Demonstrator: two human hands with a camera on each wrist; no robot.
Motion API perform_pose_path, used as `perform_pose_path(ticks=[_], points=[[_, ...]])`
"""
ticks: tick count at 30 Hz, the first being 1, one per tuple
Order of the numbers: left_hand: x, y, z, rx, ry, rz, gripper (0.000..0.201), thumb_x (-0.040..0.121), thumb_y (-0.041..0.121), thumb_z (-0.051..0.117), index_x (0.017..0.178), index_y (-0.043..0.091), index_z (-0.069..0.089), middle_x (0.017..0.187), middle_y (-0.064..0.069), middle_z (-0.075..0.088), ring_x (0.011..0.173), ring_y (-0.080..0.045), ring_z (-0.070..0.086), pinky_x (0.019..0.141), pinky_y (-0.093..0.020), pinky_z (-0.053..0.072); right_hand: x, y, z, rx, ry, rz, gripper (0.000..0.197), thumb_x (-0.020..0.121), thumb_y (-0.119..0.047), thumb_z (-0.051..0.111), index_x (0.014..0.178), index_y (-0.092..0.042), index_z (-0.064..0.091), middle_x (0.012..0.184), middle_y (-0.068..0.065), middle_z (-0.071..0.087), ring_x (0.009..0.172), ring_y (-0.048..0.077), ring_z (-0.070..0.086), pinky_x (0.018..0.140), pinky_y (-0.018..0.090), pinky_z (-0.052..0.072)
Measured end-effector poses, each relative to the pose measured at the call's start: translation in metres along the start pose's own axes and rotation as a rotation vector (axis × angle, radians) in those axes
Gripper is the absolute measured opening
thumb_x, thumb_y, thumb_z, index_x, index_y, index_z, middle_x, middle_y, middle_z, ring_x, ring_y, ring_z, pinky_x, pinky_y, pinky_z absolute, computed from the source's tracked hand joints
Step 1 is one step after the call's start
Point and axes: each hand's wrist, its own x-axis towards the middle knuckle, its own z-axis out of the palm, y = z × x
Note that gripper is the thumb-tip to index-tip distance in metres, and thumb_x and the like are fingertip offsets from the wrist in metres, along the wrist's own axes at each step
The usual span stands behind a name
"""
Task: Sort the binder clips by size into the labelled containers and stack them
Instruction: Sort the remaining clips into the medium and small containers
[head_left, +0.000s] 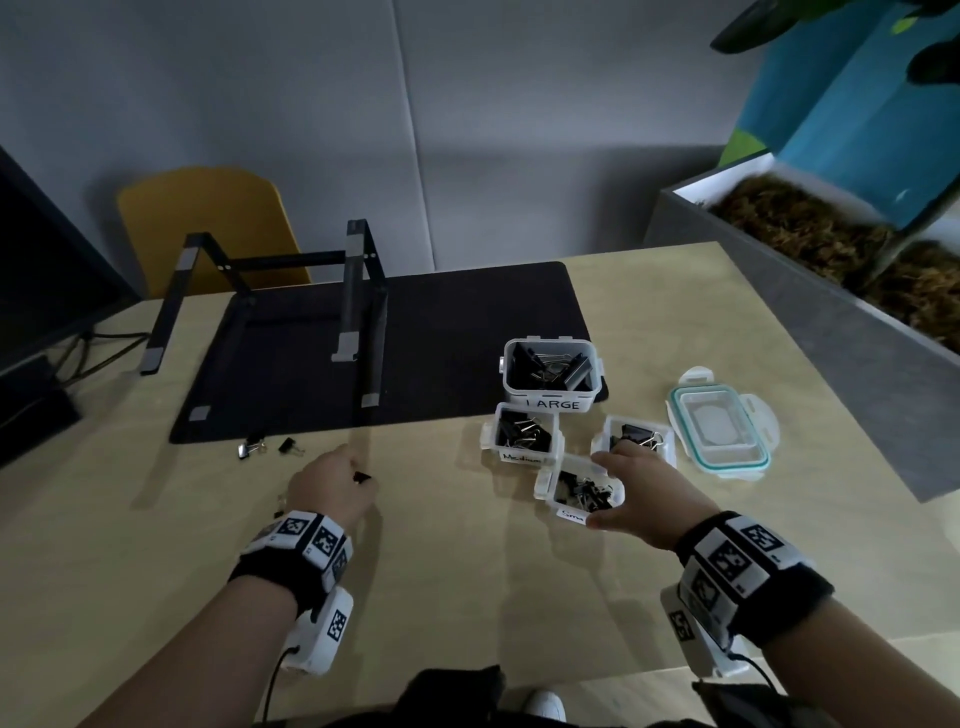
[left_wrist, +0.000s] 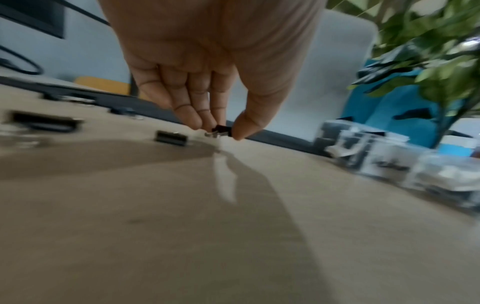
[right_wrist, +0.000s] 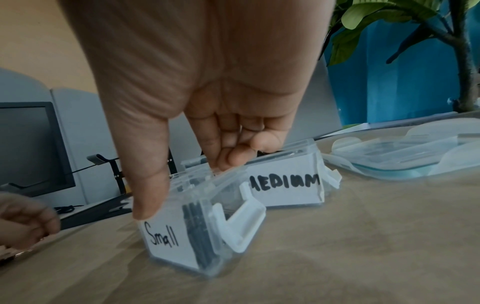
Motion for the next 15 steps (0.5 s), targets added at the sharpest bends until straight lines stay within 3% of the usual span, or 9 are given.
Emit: perform_pose_path(ticks=[4, 9, 15], points=[[-0.026, 0.047, 0.01, -0.178, -0.056, 0.197, 0.028, 0.08, 0.023, 0.062, 0.108, 0.021, 0.059, 0.099, 0.007, 0.059, 0.098, -0.015, 0.057, 0.082, -0.025, 0.044, 0.0, 0.001, 0.001, 0.018, -0.001, 0.002, 0.075, 0.075, -0.041, 0.072, 0.14, -0.018, 0.039, 0.13, 0.0, 0.044, 0.122, 0.018, 0.042, 0.103, 0.028, 0.038], [-0.052, 0.106, 0.029, -0.279, -0.125, 0.527, 0.027, 0.08, 0.019, 0.063, 0.107, 0.02, 0.062, 0.093, 0.014, 0.055, 0.087, -0.004, 0.051, 0.075, -0.012, 0.037, -0.001, 0.002, 0.001, 0.029, -0.003, 0.008, 0.076, 0.076, -0.041, 0.072, 0.14, -0.019, 0.038, 0.132, 0.0, 0.043, 0.124, 0.019, 0.041, 0.104, 0.029, 0.038], [-0.064, 0.155, 0.041, -0.292, -0.191, 0.681, 0.026, 0.08, 0.018, 0.061, 0.106, 0.017, 0.061, 0.102, 0.004, 0.063, 0.095, -0.012, 0.055, 0.087, -0.028, 0.046, 0.0, 0.002, 0.002, 0.04, 0.004, 0.012, 0.073, 0.075, -0.04, 0.072, 0.138, -0.019, 0.041, 0.128, 0.001, 0.045, 0.122, 0.019, 0.041, 0.104, 0.03, 0.038]])
